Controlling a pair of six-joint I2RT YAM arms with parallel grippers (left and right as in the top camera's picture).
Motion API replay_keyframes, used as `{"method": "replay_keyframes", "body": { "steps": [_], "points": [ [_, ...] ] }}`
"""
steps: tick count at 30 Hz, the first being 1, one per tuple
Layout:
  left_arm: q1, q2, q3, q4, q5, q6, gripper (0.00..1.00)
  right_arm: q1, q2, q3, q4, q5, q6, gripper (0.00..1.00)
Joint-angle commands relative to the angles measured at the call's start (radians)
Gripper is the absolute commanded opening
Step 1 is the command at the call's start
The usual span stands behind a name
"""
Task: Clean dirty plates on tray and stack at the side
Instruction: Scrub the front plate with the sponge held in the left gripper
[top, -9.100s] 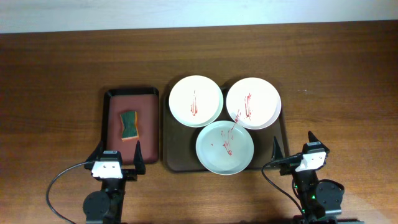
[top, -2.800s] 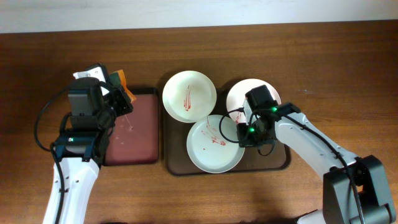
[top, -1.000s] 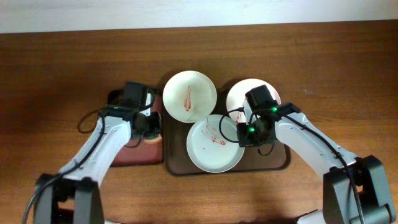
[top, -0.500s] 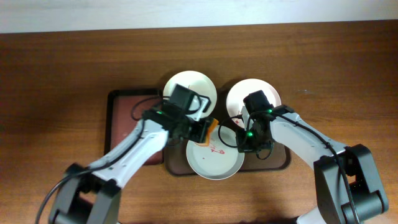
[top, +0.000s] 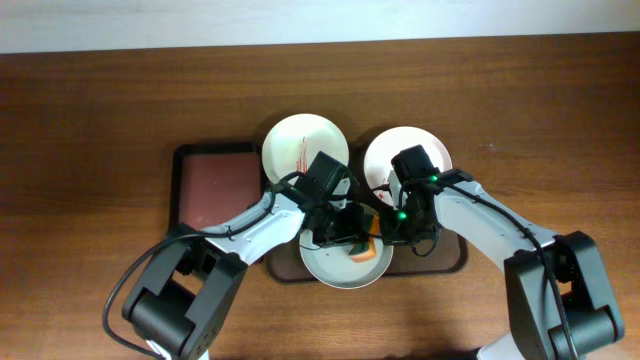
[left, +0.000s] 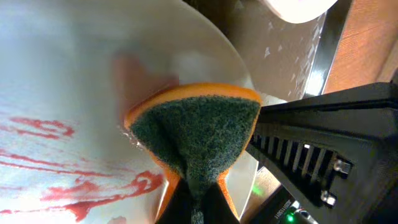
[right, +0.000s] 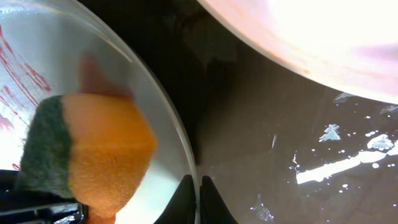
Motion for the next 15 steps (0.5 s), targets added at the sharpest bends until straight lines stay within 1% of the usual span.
{"method": "replay_keyframes", "body": {
  "steps": [1,2,6,7,9,10,12,14,15],
  "points": [
    [0.005,0.018,0.01,0.001,-0.073,-0.008,0.0,0.006,0.013,-0.009,-0.002,0.006,-0.009,0.04],
    [0.021,0.018,0.01,0.002,-0.135,0.037,0.0,0.006,0.013,-0.009,-0.002,0.006,-0.009,0.04],
    [0.089,0.018,0.01,0.0,-0.179,0.178,0.0,0.006,0.013,-0.009,-0.002,0.006,-0.009,0.04],
    [0.115,0.018,0.01,-0.006,-0.233,0.232,0.0,0.006,0.013,-0.009,-0.002,0.006,-0.009,0.04],
    [0.131,0.018,0.01,-0.007,-0.269,0.279,0.0,0.006,0.013,-0.009,-0.002,0.006,-0.009,0.04],
    [0.145,0.018,0.012,-0.007,-0.294,0.322,0.0,0.006,0.013,-0.009,-0.002,0.006,-0.009,0.04],
    [0.17,0.018,0.032,-0.046,-0.36,0.349,0.0,0.006,0.013,-0.009,-0.002,0.006,-0.009,0.04],
    [0.18,0.018,0.062,-0.084,-0.382,0.366,0.0,0.006,0.013,-0.009,-0.002,0.007,-0.009,0.04],
    [0.18,0.018,0.087,-0.131,-0.384,0.365,0.0,0.006,0.013,-0.009,-0.002,0.006,-0.01,0.04]
  ]
}}
